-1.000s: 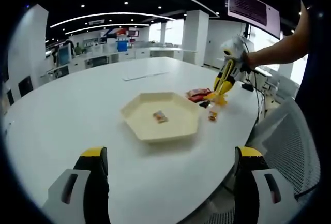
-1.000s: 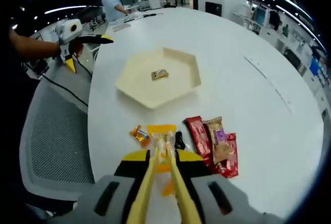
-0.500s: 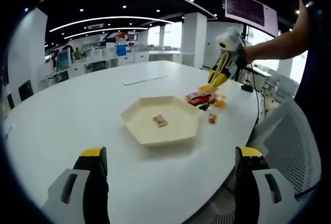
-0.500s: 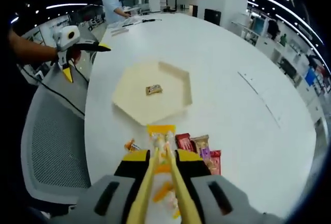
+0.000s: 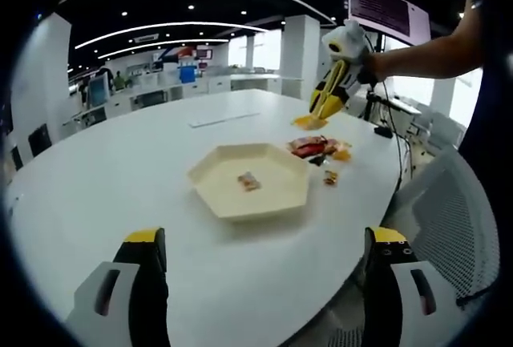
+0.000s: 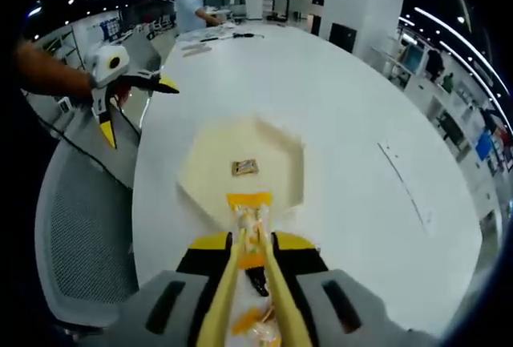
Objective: Place the target food into the container with the food tongs after gripping and lifting it, then release it inside without dropping or visibly crushing the food.
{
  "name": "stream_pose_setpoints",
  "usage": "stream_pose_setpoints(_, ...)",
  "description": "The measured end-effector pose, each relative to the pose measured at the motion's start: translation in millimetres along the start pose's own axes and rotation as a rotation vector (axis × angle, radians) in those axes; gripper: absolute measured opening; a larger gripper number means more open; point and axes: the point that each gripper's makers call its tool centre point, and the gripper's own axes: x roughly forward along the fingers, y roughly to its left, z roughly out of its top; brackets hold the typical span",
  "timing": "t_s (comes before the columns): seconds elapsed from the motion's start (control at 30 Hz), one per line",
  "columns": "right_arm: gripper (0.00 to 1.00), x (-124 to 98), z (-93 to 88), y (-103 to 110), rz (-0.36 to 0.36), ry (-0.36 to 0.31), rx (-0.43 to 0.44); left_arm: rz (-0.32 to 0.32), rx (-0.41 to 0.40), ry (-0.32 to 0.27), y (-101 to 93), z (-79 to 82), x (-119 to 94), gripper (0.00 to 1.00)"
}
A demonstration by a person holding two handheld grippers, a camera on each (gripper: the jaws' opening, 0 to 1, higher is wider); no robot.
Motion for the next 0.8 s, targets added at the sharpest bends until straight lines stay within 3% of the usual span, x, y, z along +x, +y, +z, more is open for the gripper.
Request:
stream_pose_setpoints(0.47,0.18,18.1,65.7,3.6,0.009,-0.029,-0.109,0.006,0.037,0.012,-1.9,-2.2,0.8,0.99)
stream_pose_setpoints(0.8,0.19,28.3,76.7,0.2,0.008,-0.013,-0.138,0.019,0.061,0.026,0.5,-4.3,1.9,0.99)
